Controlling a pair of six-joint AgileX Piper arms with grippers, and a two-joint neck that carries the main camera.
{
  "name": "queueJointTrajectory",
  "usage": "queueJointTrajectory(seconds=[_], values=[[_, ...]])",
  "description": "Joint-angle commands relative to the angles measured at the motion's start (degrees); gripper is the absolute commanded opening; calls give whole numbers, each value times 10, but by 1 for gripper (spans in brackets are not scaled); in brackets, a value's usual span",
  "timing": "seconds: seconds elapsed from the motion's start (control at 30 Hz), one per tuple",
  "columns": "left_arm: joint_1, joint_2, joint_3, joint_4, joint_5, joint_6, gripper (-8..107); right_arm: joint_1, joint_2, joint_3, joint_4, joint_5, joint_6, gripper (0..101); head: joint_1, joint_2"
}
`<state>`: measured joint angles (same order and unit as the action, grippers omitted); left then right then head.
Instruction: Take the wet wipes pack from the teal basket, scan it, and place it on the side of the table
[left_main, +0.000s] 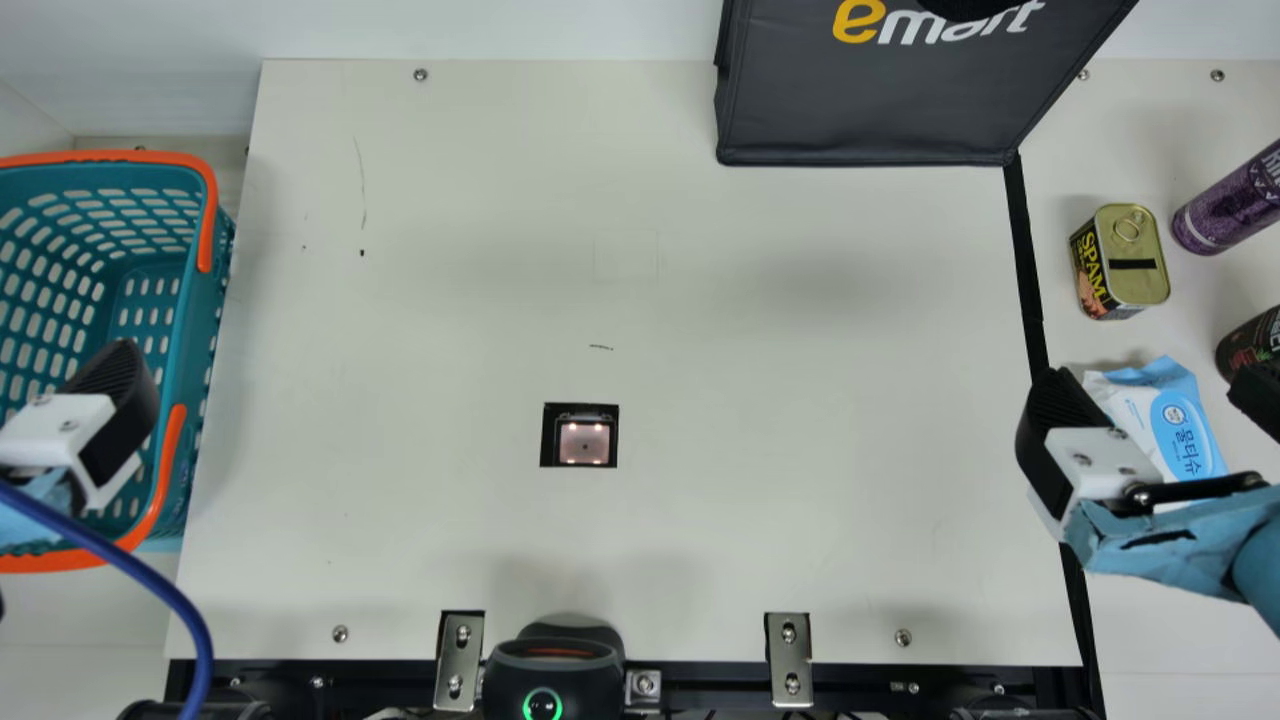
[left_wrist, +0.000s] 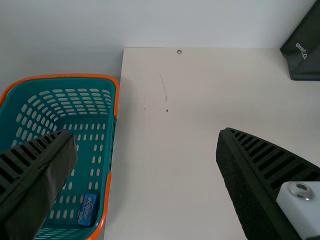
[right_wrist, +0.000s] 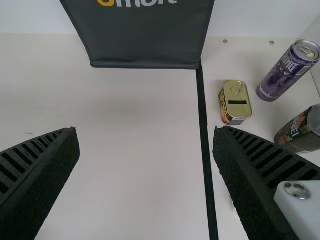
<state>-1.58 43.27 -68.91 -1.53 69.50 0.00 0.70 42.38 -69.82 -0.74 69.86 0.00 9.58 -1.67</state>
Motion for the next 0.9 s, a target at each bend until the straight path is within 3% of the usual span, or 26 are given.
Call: queueJointTrajectory(seconds=[0.0,0.87], values=[[0,0,0,0,0,0,90,0,0,0,0,0,0,95,-17,1],[0,0,0,0,0,0,90,0,0,0,0,1,0,95,-17,1]])
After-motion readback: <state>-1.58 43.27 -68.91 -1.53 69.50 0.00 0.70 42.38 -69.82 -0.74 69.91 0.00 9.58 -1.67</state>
